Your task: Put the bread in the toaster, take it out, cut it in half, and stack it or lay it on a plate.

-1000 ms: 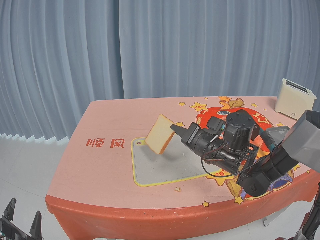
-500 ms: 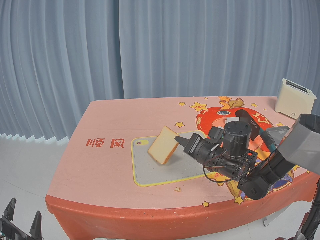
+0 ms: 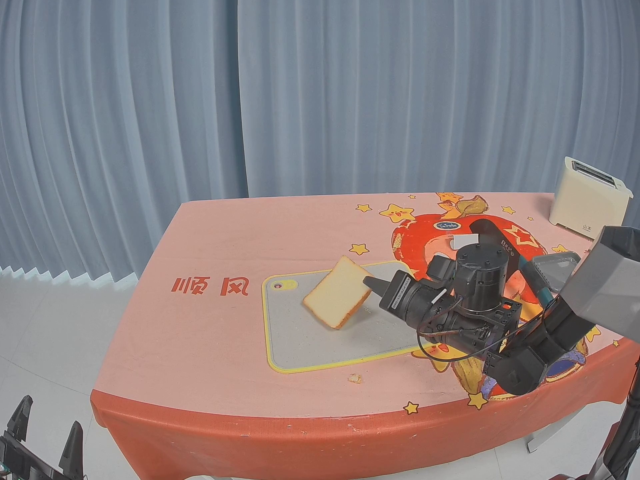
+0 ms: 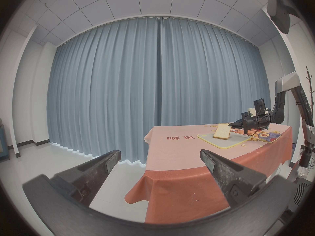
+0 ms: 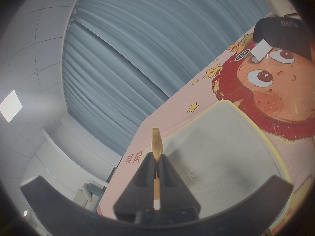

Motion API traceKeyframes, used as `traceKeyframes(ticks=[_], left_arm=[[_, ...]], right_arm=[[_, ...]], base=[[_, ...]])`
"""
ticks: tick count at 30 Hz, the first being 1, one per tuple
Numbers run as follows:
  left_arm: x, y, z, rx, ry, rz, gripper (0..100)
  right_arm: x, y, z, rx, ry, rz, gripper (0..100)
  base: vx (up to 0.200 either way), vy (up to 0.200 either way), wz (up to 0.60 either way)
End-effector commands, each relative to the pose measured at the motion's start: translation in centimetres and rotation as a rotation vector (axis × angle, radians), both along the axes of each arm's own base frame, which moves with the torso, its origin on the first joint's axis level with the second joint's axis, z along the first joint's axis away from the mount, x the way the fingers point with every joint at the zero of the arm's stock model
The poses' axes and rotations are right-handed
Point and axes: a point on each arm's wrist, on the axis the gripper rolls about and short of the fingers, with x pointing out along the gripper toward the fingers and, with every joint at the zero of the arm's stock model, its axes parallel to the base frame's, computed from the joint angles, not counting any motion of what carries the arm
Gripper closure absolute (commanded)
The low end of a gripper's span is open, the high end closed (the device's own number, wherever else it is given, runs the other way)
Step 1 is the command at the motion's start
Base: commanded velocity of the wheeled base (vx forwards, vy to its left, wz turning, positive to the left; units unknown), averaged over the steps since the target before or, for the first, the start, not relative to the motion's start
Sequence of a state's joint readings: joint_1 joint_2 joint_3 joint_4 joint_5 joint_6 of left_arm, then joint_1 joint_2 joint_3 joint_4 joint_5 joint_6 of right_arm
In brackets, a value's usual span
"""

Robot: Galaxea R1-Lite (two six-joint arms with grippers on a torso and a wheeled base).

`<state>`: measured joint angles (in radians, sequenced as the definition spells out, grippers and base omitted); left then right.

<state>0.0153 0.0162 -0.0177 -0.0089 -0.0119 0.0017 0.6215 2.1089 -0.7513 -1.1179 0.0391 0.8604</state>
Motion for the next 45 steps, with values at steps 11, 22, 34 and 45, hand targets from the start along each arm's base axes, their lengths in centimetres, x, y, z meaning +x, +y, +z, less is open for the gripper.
traceKeyframes(ticks=[11, 22, 34, 45], left_arm=[[0.0, 0.0, -0.5, 0.0, 0.001, 0.0, 0], [0.0, 0.0, -0.5, 0.0, 0.001, 0.0, 0], [0.0, 0.0, -0.5, 0.0, 0.001, 0.0, 0], [0.0, 0.0, -0.5, 0.0, 0.001, 0.0, 0]], right_arm=[[-0.9, -0.3, 2.1, -0.019, 0.023, 0.006, 0], [-1.6, -0.7, 4.3, -0.088, 0.108, -0.009, 0], [-4.0, -2.3, 5.5, -0.24, 0.155, 0.033, 0], [-6.2, -4.0, 5.4, -0.382, 0.115, 0.093, 0]], base=[[0.0, 0.0, 0.0], [0.0, 0.0, 0.0], [0.0, 0.0, 0.0], [0.0, 0.0, 0.0]])
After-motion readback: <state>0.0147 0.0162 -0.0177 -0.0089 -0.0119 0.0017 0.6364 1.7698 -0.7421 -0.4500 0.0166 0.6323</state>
